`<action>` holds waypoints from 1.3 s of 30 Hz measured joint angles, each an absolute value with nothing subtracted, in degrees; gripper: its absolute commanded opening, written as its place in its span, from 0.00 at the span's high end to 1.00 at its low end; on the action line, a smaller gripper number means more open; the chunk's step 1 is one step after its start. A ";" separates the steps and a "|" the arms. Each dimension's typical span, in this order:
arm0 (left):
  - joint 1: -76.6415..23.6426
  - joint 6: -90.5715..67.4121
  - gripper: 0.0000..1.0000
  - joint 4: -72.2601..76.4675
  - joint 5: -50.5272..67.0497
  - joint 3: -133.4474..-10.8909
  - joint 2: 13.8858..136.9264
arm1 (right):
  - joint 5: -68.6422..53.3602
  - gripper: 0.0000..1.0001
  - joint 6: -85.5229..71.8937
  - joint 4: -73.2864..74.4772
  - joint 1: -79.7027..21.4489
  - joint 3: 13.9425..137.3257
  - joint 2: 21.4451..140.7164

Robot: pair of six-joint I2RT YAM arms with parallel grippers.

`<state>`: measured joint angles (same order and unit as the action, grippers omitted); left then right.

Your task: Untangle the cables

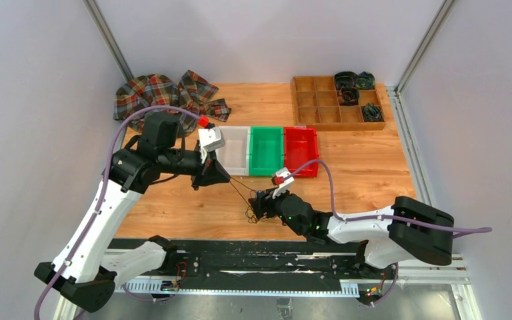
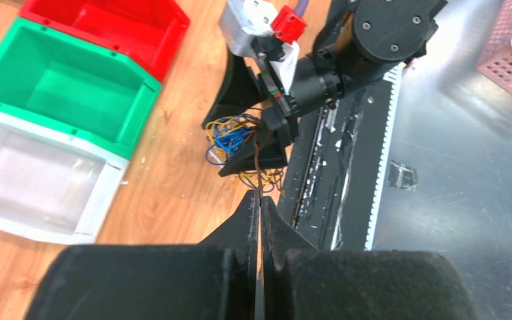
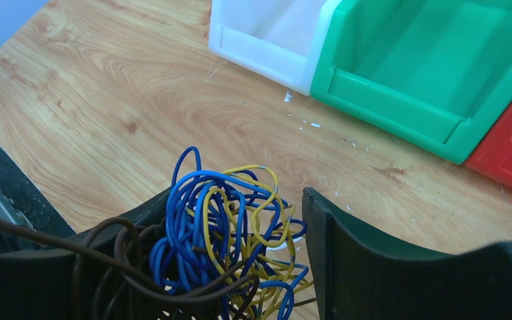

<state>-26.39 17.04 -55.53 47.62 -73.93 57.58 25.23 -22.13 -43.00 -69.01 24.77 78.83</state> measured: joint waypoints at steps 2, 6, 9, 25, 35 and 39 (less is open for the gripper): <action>-26.46 17.63 1.00 -56.69 45.67 -75.88 58.08 | 25.67 0.33 -23.46 -44.95 -69.01 23.55 78.67; -26.74 18.68 1.00 -58.48 40.40 -80.53 59.31 | 26.20 0.31 -26.24 -48.93 -69.01 21.50 78.67; -26.87 19.40 1.00 -59.75 36.71 -83.83 60.18 | 26.46 0.28 -27.66 -51.13 -69.01 20.47 78.83; -26.65 24.53 0.73 -53.52 29.58 -68.12 56.03 | 26.87 0.59 -24.67 -35.11 -68.99 19.38 69.43; -26.76 26.20 0.33 -54.13 34.89 -60.53 58.04 | 23.05 0.33 -24.71 -22.02 -67.33 25.89 65.47; -28.58 27.05 0.31 -54.08 36.80 -58.96 60.71 | 22.06 0.34 -27.20 -12.91 -66.70 26.20 60.90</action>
